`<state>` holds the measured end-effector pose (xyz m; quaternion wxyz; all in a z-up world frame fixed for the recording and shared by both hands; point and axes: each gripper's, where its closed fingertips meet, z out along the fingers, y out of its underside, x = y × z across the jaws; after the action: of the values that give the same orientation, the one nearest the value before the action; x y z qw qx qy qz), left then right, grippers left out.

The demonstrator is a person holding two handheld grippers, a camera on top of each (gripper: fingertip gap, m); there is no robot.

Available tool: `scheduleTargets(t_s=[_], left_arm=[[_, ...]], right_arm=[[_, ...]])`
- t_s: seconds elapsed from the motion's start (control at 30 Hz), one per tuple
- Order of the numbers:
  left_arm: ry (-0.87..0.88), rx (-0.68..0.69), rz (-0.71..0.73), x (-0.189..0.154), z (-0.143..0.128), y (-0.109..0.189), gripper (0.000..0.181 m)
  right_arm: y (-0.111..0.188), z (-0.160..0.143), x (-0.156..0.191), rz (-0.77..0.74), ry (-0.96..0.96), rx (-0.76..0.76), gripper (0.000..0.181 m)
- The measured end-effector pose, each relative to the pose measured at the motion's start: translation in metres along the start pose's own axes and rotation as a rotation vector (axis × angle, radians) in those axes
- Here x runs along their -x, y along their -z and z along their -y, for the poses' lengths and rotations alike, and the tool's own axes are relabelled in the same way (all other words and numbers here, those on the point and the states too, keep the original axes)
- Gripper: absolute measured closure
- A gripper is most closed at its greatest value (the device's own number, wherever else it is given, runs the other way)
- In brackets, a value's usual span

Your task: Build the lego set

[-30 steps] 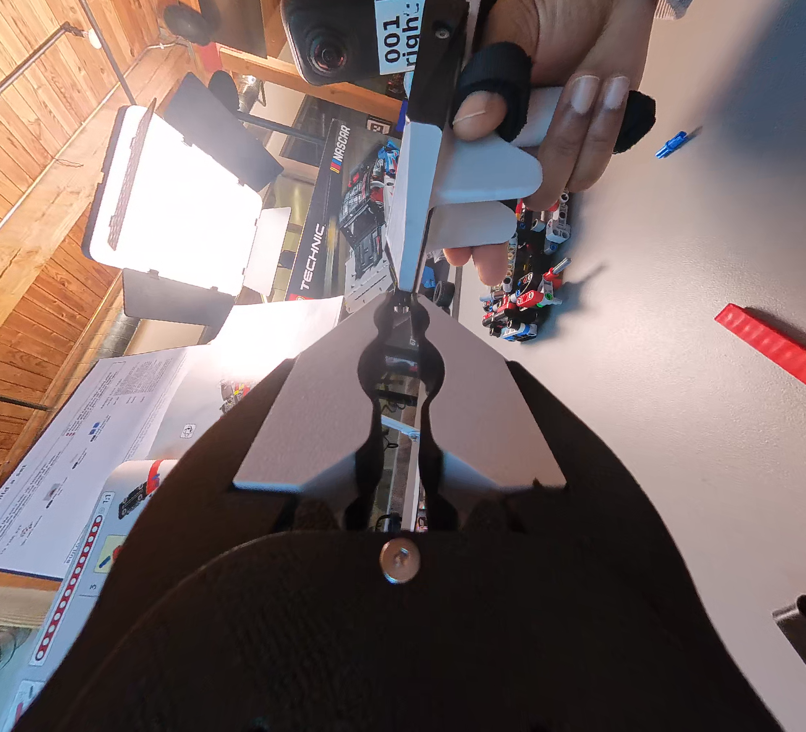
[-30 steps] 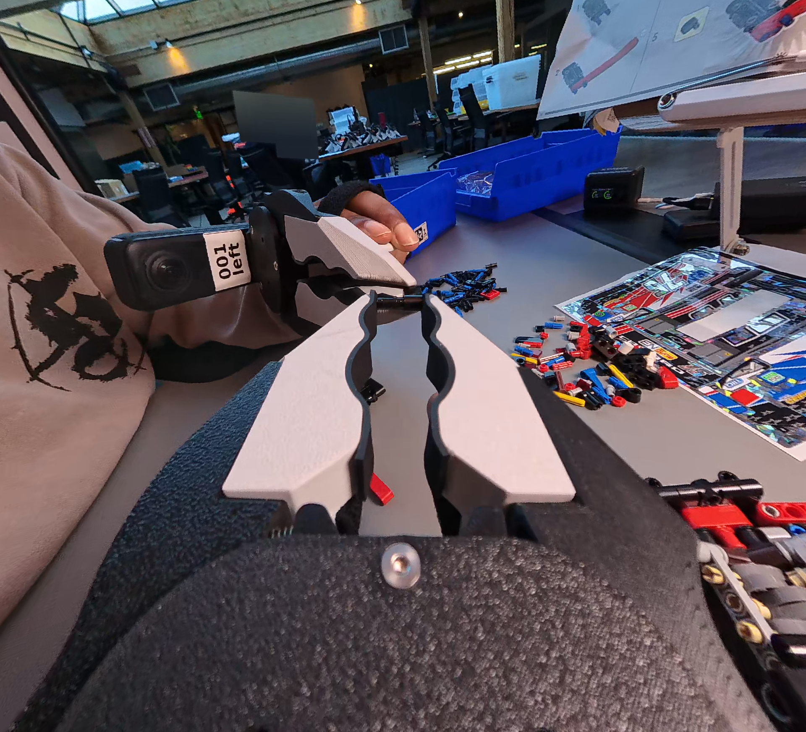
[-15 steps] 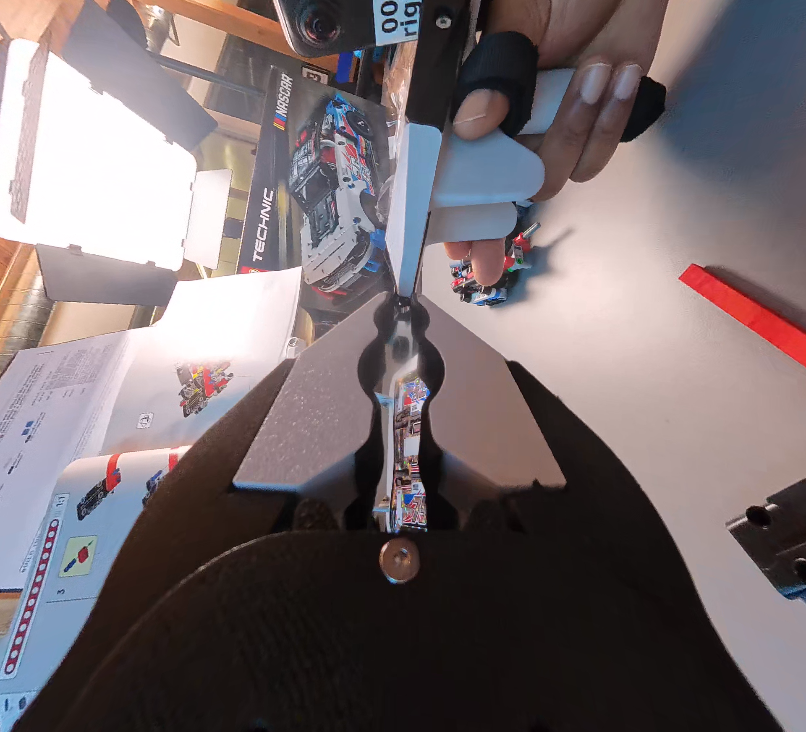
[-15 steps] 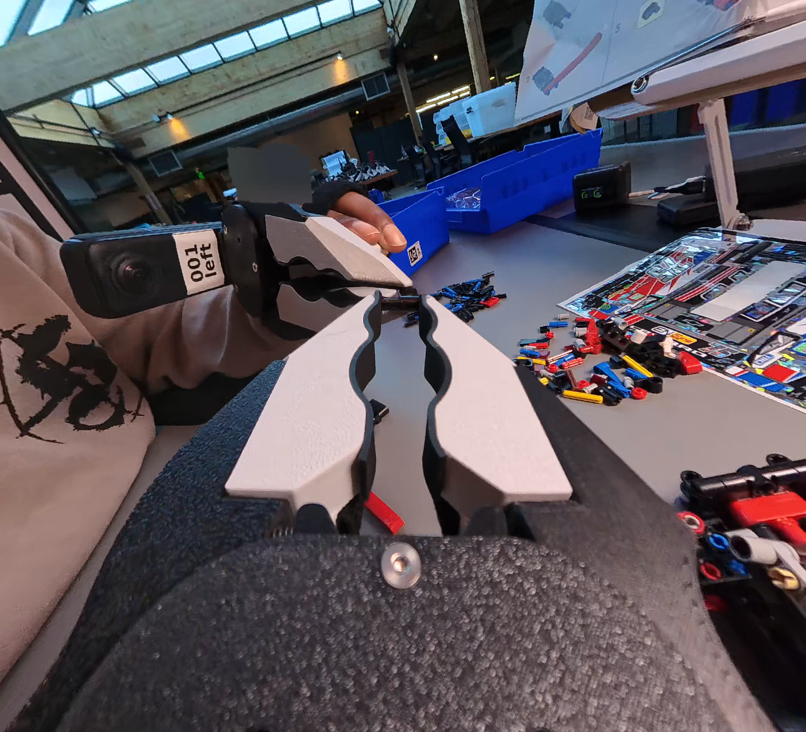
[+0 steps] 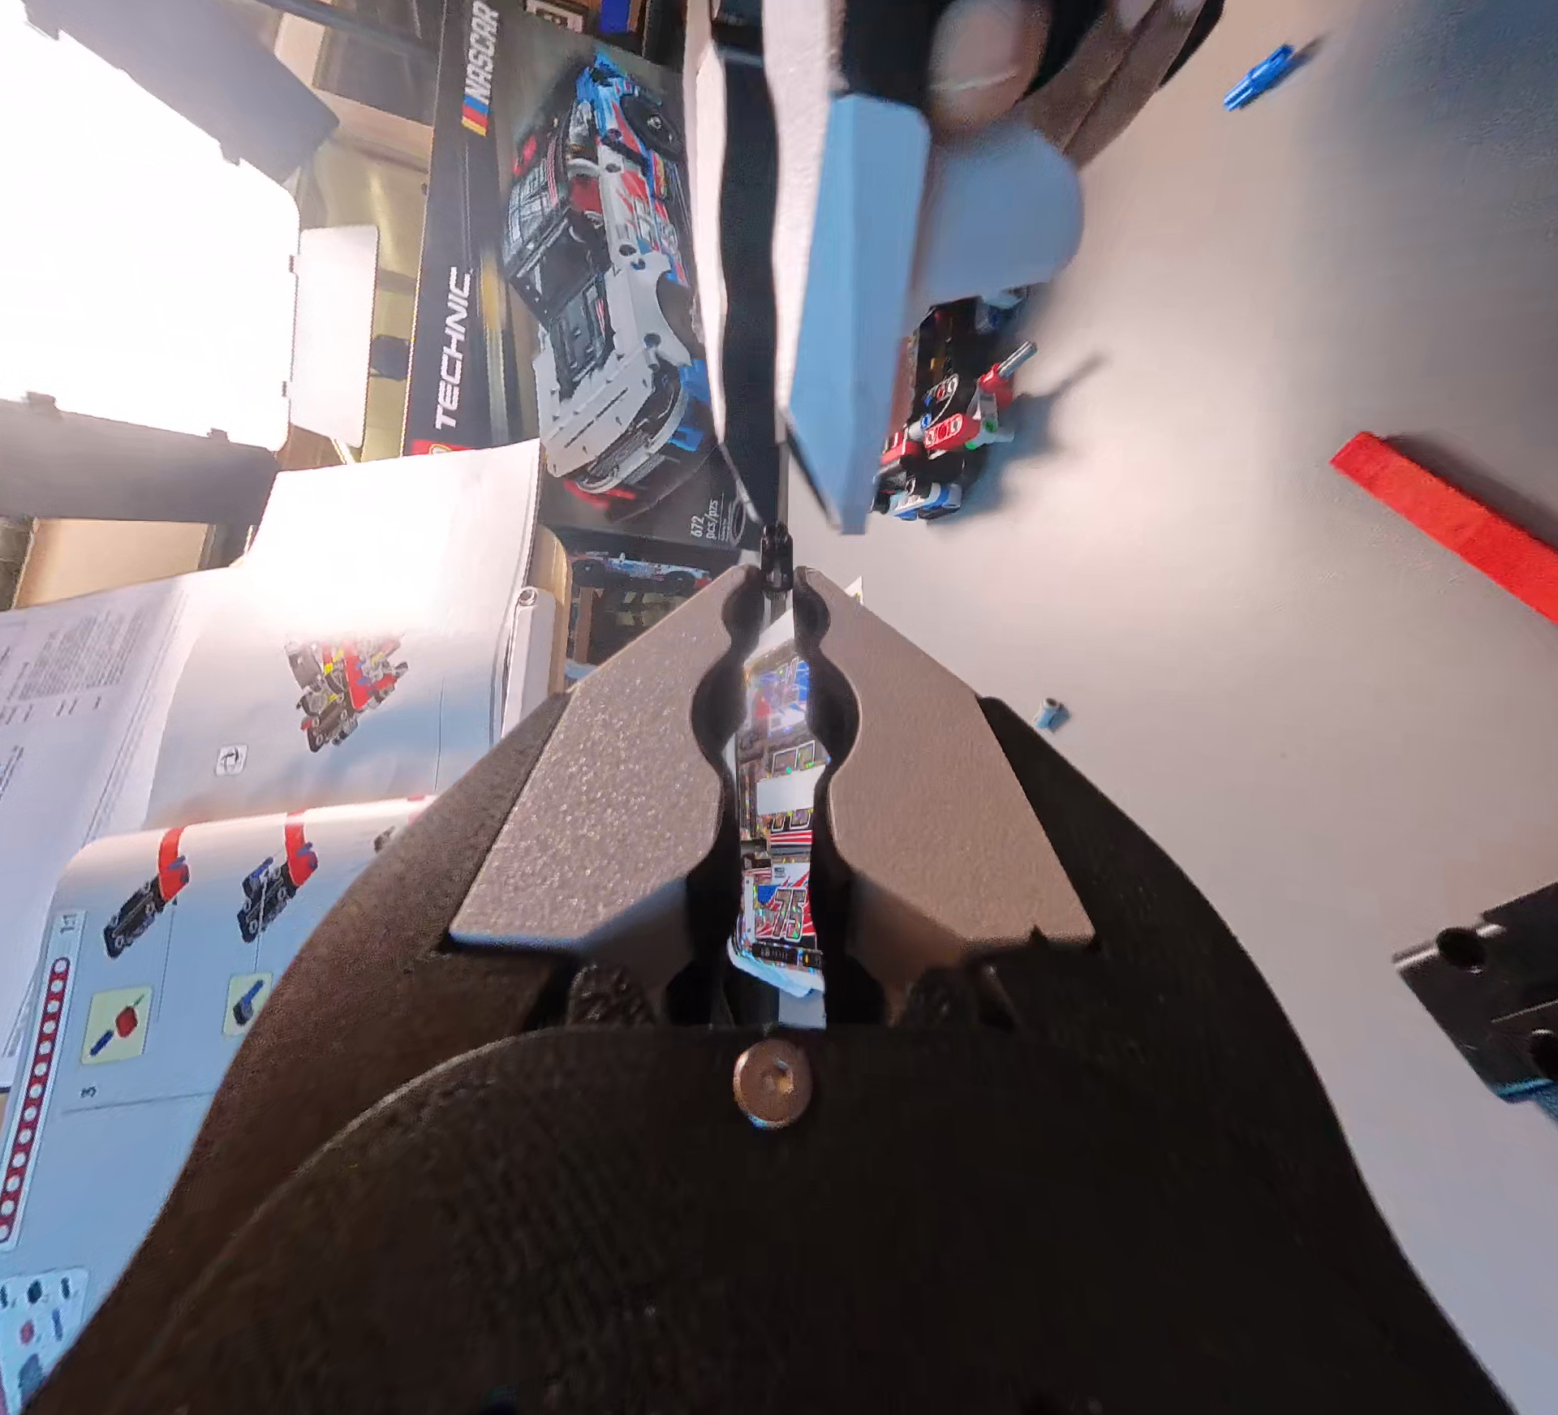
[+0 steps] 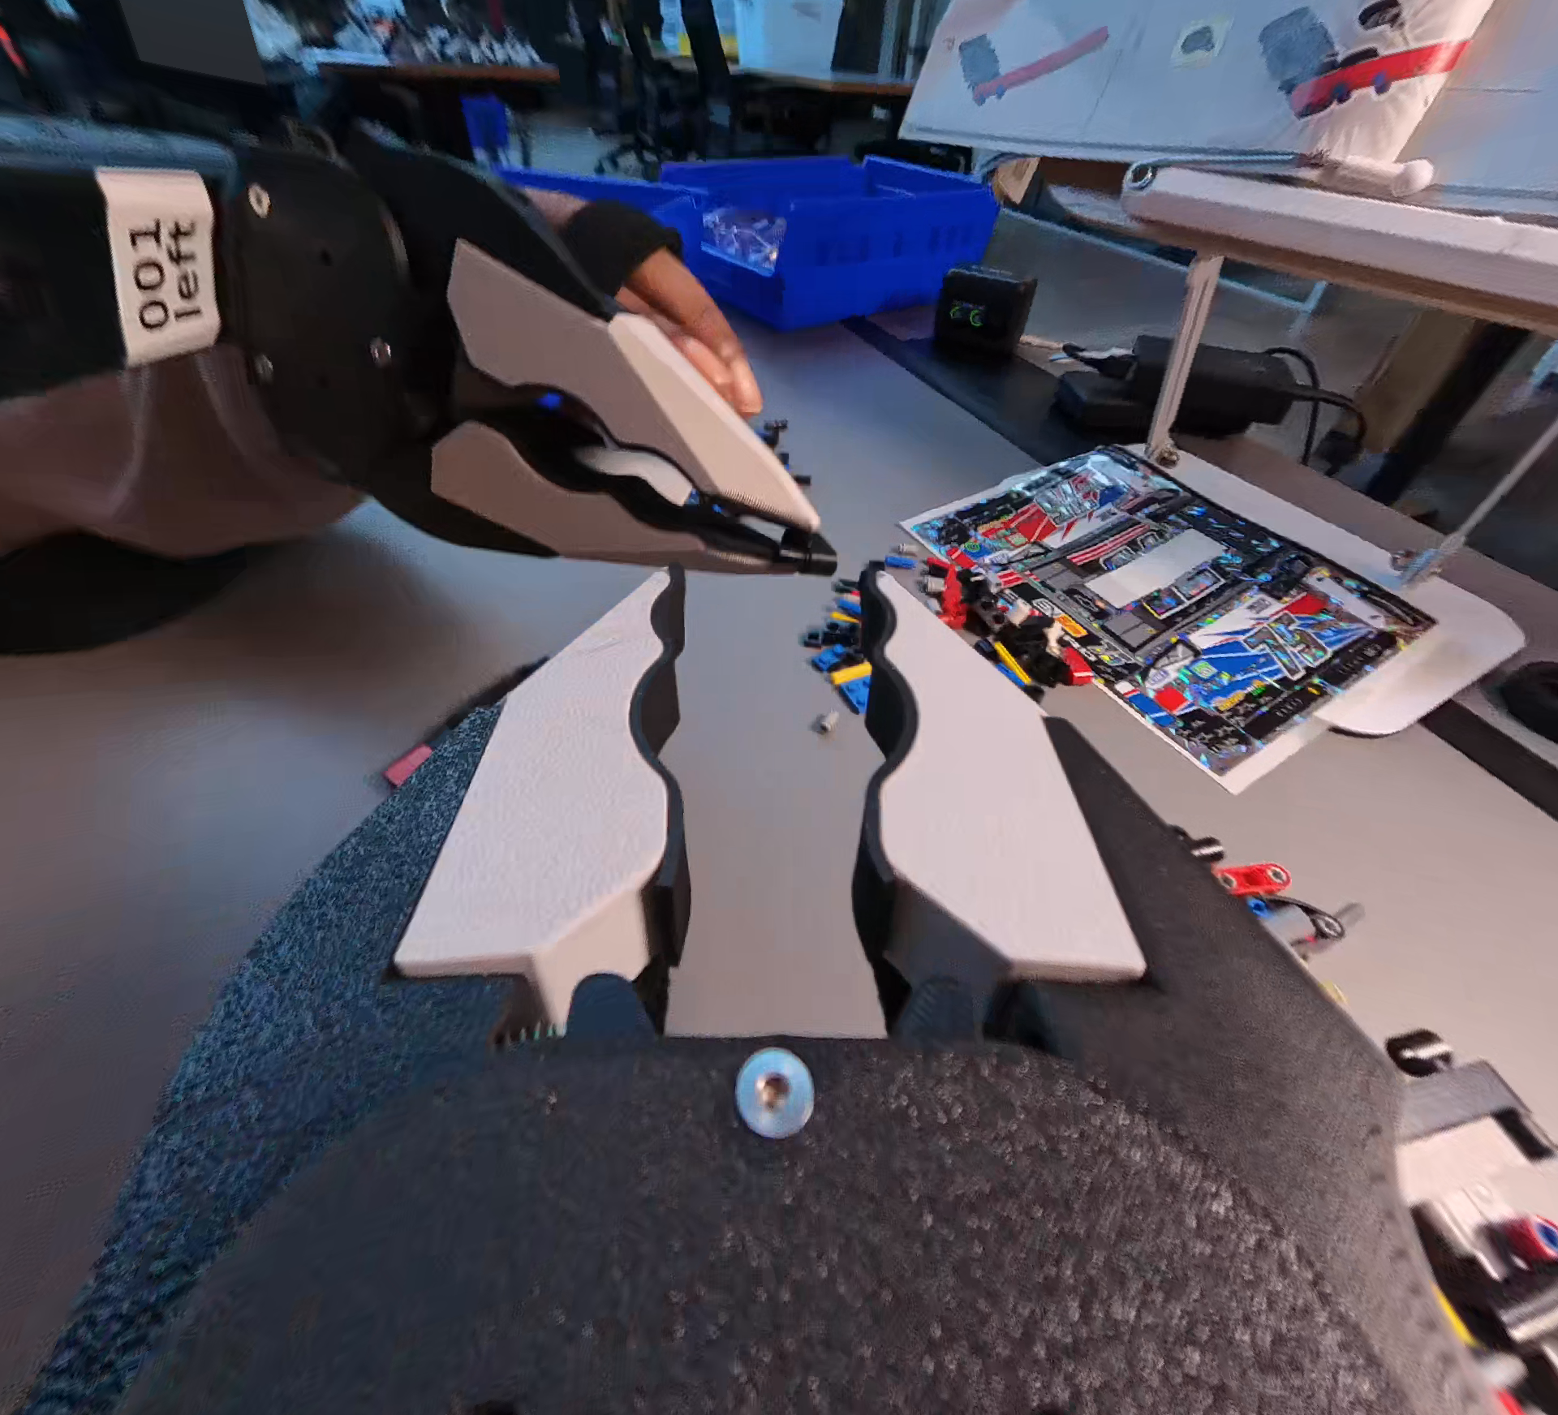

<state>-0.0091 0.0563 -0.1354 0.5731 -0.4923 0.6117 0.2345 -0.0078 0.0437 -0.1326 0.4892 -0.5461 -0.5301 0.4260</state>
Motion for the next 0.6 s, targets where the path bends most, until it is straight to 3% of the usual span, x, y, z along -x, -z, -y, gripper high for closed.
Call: scheduleTargets(t_s=[0.23, 0.33, 0.47, 0.6], left_arm=[[0.053, 0.048, 0.013, 0.008, -0.015, 0.002, 0.176], [0.16, 0.064, -0.009, 0.008, -0.018, 0.001, 0.176], [0.502, 0.059, -0.138, 0.006, -0.017, 0.004, 0.176], [0.935, -0.026, -0.393, -0.009, -0.002, 0.022, 0.176]], right_arm=[[-0.007, -0.025, 0.006, -0.075, 0.094, 0.122, 0.143], [-0.007, -0.027, 0.006, -0.086, 0.117, 0.138, 0.143], [-0.003, -0.031, 0.004, -0.105, 0.172, 0.178, 0.142], [0.003, -0.029, 0.005, -0.108, 0.233, 0.191, 0.144]])
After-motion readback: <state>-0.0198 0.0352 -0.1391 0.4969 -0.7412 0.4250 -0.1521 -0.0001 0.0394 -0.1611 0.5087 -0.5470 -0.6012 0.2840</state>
